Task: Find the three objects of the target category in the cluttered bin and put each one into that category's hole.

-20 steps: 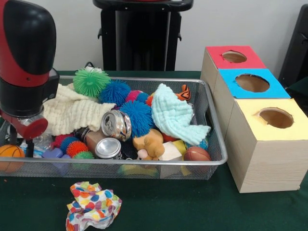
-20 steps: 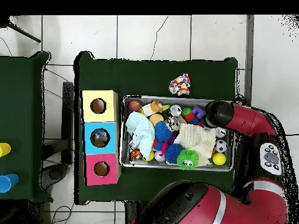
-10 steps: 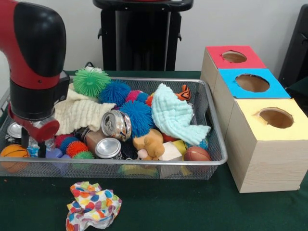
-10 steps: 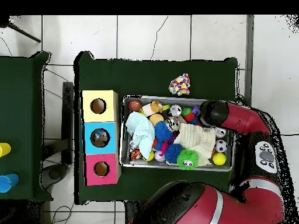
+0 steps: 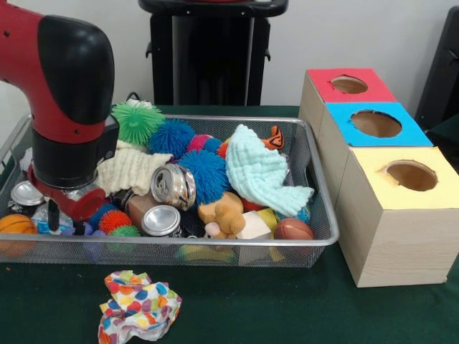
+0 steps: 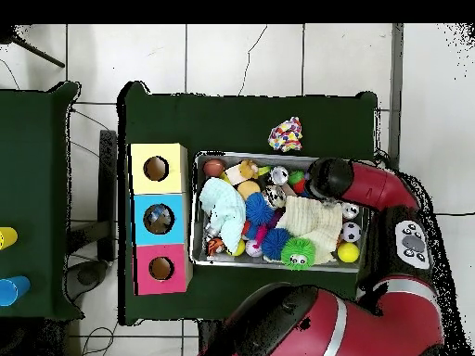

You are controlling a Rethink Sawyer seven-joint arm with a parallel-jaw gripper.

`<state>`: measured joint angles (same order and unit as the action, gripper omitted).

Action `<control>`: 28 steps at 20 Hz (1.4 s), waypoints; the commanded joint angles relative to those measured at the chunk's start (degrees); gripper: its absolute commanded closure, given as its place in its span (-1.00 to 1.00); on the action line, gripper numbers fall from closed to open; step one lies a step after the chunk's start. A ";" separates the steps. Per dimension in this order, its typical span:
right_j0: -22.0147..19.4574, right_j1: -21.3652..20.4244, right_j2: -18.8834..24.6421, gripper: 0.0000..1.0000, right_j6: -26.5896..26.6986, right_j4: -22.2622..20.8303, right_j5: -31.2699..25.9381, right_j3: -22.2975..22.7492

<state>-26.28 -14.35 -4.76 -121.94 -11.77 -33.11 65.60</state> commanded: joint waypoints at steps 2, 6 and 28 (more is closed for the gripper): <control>2.00 6.58 0.74 -1.00 -7.65 1.84 -4.19 1.40; 2.44 8.11 -0.28 -1.00 -8.31 2.33 -4.82 1.47; 14.16 2.62 -16.99 -1.00 -11.32 2.77 -30.66 -0.60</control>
<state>-11.18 -13.58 -21.96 -121.96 -9.77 -62.85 61.66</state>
